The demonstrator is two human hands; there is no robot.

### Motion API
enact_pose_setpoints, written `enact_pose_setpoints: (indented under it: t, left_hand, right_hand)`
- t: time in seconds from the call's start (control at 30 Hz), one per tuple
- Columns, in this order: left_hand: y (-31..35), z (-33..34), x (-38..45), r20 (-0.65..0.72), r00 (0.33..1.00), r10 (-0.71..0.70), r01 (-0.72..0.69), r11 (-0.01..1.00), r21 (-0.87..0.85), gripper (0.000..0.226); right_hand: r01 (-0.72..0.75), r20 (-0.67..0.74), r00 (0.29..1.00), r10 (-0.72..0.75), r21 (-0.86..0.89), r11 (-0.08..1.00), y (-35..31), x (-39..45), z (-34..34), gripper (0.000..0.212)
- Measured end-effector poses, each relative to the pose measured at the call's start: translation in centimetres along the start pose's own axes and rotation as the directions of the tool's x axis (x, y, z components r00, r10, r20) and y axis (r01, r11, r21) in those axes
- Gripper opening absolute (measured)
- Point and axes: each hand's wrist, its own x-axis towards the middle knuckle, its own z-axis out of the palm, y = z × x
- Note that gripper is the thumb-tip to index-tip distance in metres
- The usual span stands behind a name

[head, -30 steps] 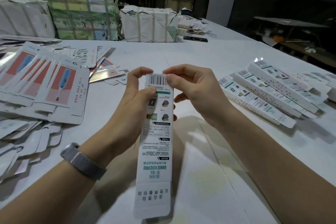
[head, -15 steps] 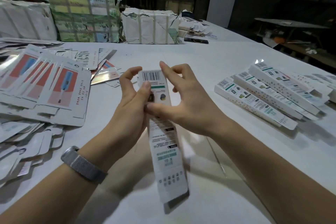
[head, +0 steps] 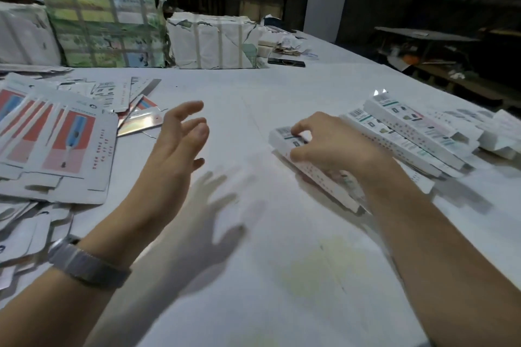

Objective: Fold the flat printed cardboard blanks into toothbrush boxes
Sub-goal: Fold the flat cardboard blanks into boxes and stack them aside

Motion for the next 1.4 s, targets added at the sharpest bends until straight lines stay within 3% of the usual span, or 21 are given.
enact_pose_setpoints:
  t: [0.07,0.2,0.3,0.47,0.57,0.67,0.9,1.13,1.27,1.33,1.4]
  left_hand:
    - [-0.2,-0.5,0.1,-0.043,0.999,0.016,-0.012,0.995,0.099,0.028]
    - [0.0,-1.8,0.5,-0.12,0.985,0.124,-0.064,0.91,0.409,0.02]
    - [-0.5,-4.0,1.4,-0.169,0.975,0.144,0.018,0.707,0.707,0.023]
    - [-1.4,-7.6,2.0,-0.279,0.958,-0.07,0.287,0.171,0.942,0.051]
    - [-2.1,-8.0,1.5,-0.301,0.933,-0.196,0.316,0.048,0.948,0.051]
    - [-2.2,-7.8,1.6,-0.292,0.94,-0.177,0.291,-0.033,0.956,0.049]
    - [-1.1,-6.7,2.1,-0.233,0.966,-0.109,0.238,0.039,0.97,0.033]
    - [0.0,-5.8,1.6,-0.122,0.991,0.062,0.114,0.123,0.986,0.04]
    - [1.1,-6.0,1.5,-0.153,0.971,0.186,0.122,0.167,0.978,0.053]
    - [1.7,-6.1,1.4,-0.151,0.944,0.293,0.083,0.232,0.969,0.06]
    - [2.1,-5.5,1.2,-0.138,0.909,0.394,-0.025,0.382,0.924,0.063]
  right_hand:
    - [-0.093,0.046,0.994,0.096,-0.073,0.993,1.9,1.1,0.4,0.042]
    - [-0.155,-0.061,0.987,0.148,-0.135,0.979,4.6,2.4,0.7,0.032]
    - [-0.216,-0.087,0.975,0.204,-0.161,0.963,5.3,2.8,0.5,0.028]
    - [-0.152,-0.161,0.979,0.128,-0.146,0.977,4.7,2.9,1.8,0.024]
    - [-0.018,-0.143,0.99,0.01,-0.055,0.998,2.9,2.5,2.3,0.019]
    - [0.132,-0.156,0.98,-0.128,0.017,0.991,0.8,1.8,3.3,0.012]
    - [0.397,-0.209,0.907,-0.366,0.13,0.908,-3.5,0.0,5.9,0.01]
    - [0.451,-0.249,0.88,-0.405,0.165,0.877,-4.9,0.2,6.7,0.008]
    - [0.478,-0.287,0.863,-0.416,0.195,0.857,-5.0,0.0,6.7,0.009]
    - [0.494,-0.319,0.853,-0.414,0.233,0.838,-5.1,-0.1,6.7,0.012]
    - [0.498,-0.363,0.851,-0.38,0.327,0.803,-5.2,-0.2,6.6,0.022]
